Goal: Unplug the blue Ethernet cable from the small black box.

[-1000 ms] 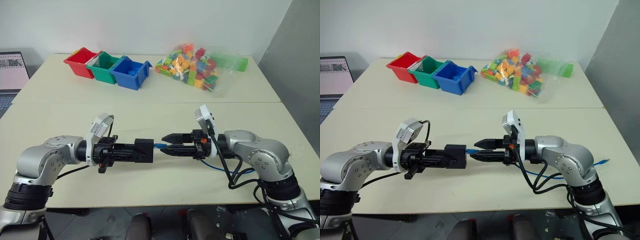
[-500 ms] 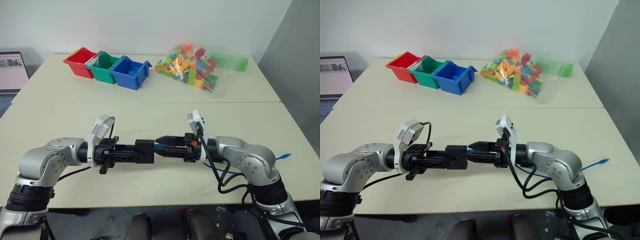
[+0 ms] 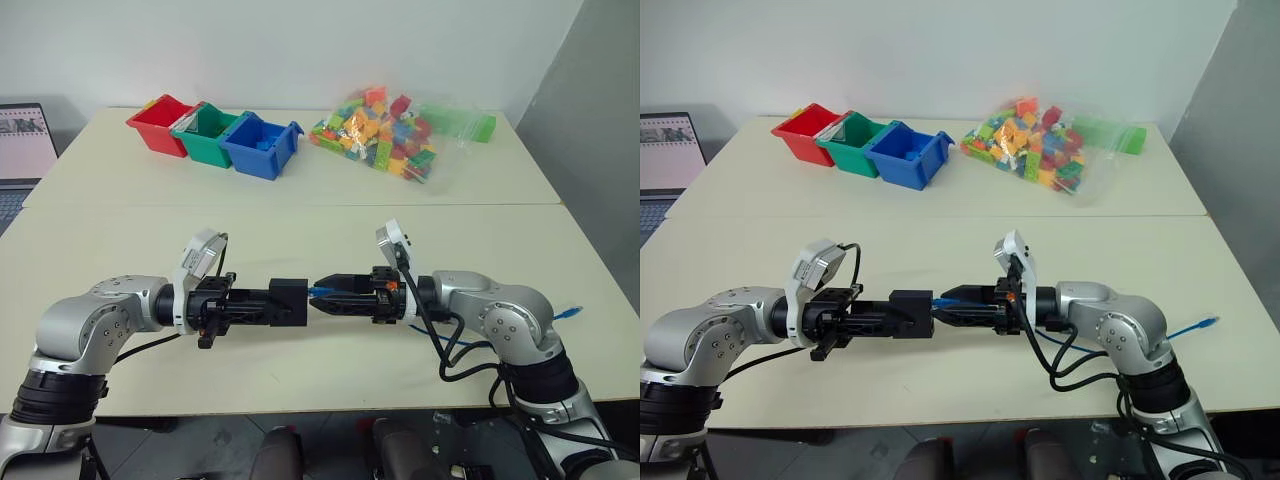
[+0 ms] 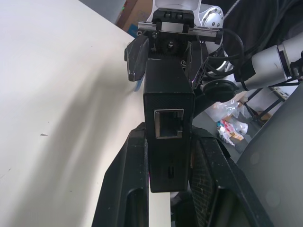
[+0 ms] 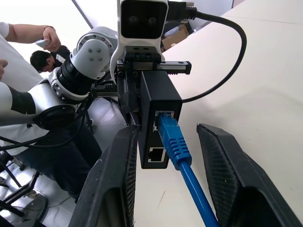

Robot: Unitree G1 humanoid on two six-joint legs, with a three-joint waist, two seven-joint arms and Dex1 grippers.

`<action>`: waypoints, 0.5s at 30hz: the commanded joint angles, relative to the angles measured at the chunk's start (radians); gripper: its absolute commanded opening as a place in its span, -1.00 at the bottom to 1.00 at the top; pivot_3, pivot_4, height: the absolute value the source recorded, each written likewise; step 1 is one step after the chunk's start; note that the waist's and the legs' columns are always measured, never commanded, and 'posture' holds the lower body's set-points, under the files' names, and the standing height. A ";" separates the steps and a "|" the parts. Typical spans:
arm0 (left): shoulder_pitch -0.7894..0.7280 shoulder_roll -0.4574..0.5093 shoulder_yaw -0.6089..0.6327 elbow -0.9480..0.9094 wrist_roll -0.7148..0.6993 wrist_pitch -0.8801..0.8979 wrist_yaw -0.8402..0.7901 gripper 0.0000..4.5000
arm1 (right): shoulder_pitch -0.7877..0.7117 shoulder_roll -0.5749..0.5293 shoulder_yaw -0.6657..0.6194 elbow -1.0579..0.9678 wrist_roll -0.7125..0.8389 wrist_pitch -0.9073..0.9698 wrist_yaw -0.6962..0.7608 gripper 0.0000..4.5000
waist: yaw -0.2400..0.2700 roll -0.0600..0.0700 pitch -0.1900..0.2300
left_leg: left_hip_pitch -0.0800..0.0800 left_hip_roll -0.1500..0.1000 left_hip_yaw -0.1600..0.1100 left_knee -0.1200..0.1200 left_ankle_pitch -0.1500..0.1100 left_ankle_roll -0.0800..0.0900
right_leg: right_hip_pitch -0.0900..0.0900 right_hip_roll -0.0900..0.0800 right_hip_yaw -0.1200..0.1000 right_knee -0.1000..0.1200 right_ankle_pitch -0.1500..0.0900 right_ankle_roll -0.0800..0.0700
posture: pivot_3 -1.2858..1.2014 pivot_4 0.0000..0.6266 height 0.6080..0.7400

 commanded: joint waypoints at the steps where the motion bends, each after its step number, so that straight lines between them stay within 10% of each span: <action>1: -0.001 0.005 0.029 -0.039 -0.014 -0.009 0.008 -0.66 | -0.020 0.003 -0.025 -0.013 0.018 0.004 0.008 -0.09 | 0.000 0.000 0.000 | 0.000 0.000 0.000 0.000 0.000 0.000 | 0.000 0.000 0.000 0.000 0.000 0.000 | 0.03 -0.52 1.00; 5: 0.000 0.006 0.024 -0.041 -0.012 -0.013 0.011 -0.66 | -0.018 0.004 -0.021 -0.012 0.012 0.003 0.008 -0.09 | 0.000 0.000 0.000 | 0.000 0.000 0.000 0.000 0.000 0.000 | 0.000 0.000 0.000 0.000 0.000 0.000 | 0.03 -0.52 1.00; 15: 0.001 0.006 0.016 -0.049 -0.009 -0.012 0.012 -0.66 | -0.021 -0.003 -0.003 -0.010 -0.013 -0.007 0.021 -0.97 | 0.000 0.000 0.000 | 0.000 0.000 0.000 0.000 0.000 0.000 | 0.000 0.000 0.000 -0.001 0.000 0.000 | 0.03 -0.52 1.00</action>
